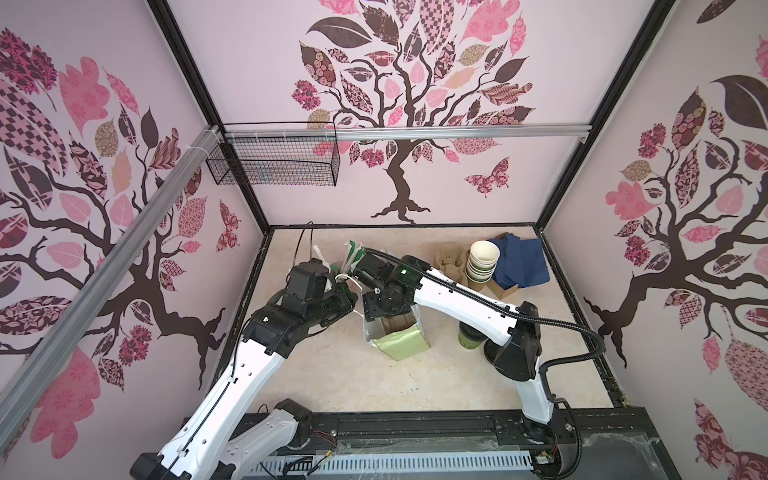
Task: Pack the takeout coffee
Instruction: 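Push the pulp carrier down to the bag bottom with the right gripper, then open the right gripper and lift it out of the bag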
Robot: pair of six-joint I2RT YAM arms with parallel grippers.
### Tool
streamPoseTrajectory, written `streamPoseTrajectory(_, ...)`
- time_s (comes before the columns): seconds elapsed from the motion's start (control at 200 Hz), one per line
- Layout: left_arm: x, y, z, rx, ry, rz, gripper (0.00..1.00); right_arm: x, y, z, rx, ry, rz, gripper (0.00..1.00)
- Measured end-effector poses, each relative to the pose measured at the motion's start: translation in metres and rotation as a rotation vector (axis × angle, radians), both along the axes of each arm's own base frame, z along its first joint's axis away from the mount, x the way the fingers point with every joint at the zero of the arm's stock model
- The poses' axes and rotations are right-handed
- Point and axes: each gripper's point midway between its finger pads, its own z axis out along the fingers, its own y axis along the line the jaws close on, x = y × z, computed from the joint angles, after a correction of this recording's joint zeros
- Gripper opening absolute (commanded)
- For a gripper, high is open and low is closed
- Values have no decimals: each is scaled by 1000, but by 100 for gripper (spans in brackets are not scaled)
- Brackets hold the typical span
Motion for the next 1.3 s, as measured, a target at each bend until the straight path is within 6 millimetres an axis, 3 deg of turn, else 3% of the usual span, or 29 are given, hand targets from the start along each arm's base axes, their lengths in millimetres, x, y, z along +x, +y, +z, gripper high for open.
streamPoseTrajectory(0.21,2,-11,35,-98,-123,-38,5,-2,-1,-11,-22,7,30,49)
streamPoseTrajectory(0.55,5,-14,23,-108,-91,-33,5,-1,1,-6,-12,0,52,47)
streamPoseTrajectory(0.665,4,-12,14,-95,-77,-29,5,1,5,26,33,-33,54,49)
streamPoseTrajectory(0.8,0,-8,-2,-78,-47,-22,5,7,15,94,177,-125,54,51)
streamPoseTrajectory(0.87,-2,-7,-4,-76,-43,-21,6,7,17,120,238,-157,57,53)
streamPoseTrajectory(1.075,-8,-2,4,-83,-71,-13,30,-4,-3,146,267,-182,56,65)
streamPoseTrajectory(1.301,-19,15,15,-81,-106,47,69,-15,-40,125,139,-181,64,71)
